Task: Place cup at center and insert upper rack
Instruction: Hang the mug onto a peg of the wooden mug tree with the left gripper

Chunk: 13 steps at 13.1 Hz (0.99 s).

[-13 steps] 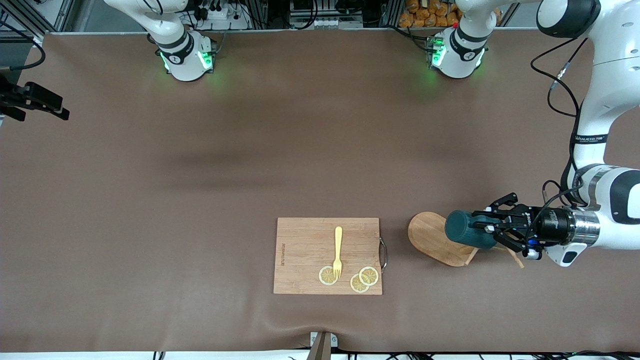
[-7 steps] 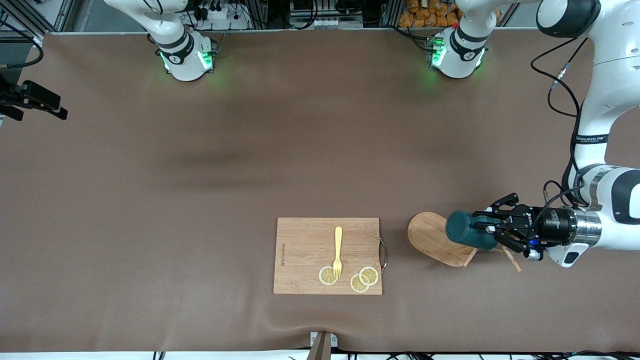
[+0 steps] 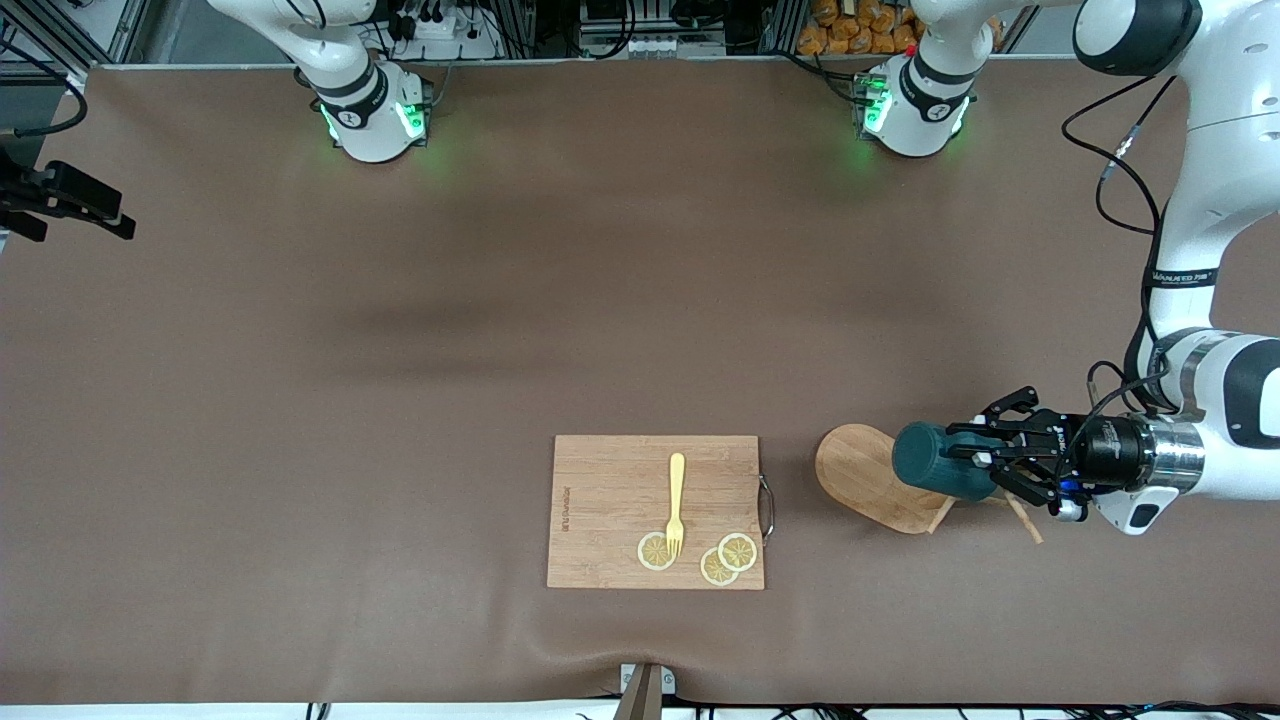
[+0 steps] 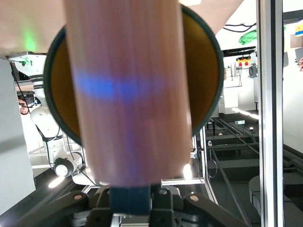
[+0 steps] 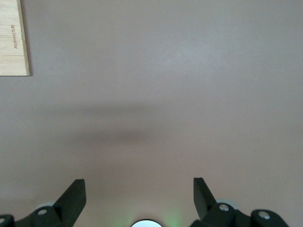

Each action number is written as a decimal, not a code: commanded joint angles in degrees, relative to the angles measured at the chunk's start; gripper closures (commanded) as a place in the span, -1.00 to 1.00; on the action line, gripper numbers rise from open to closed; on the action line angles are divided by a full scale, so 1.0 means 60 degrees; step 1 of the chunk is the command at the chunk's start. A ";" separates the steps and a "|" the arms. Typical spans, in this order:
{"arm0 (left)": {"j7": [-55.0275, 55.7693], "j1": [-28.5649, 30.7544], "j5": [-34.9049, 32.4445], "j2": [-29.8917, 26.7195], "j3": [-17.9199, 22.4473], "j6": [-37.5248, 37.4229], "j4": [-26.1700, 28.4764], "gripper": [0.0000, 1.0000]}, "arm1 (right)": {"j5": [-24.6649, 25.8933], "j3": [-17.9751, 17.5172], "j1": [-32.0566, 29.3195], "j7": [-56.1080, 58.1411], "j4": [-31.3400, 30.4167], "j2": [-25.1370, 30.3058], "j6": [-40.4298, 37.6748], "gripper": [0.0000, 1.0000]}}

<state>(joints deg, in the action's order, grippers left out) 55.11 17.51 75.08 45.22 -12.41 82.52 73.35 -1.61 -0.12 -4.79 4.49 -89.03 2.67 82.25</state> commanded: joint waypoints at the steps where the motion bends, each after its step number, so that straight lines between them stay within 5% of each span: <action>1: 0.0044 0.0026 0.0114 0.0109 -0.0012 -0.0012 -0.0227 1.00 | -0.0113 0.0005 0.0023 -0.0118 0.0014 0.0127 -0.0085 -1.00; 13: -0.0175 -0.0091 0.0084 0.0167 0.0413 -0.0012 -0.0433 1.00 | -0.0113 0.0005 0.0023 -0.0133 -0.0029 0.0127 -0.0115 -1.00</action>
<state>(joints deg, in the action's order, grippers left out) 55.06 17.38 75.08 45.25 -10.33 82.65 72.12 -1.61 -0.12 -4.79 4.49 -89.03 2.67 82.14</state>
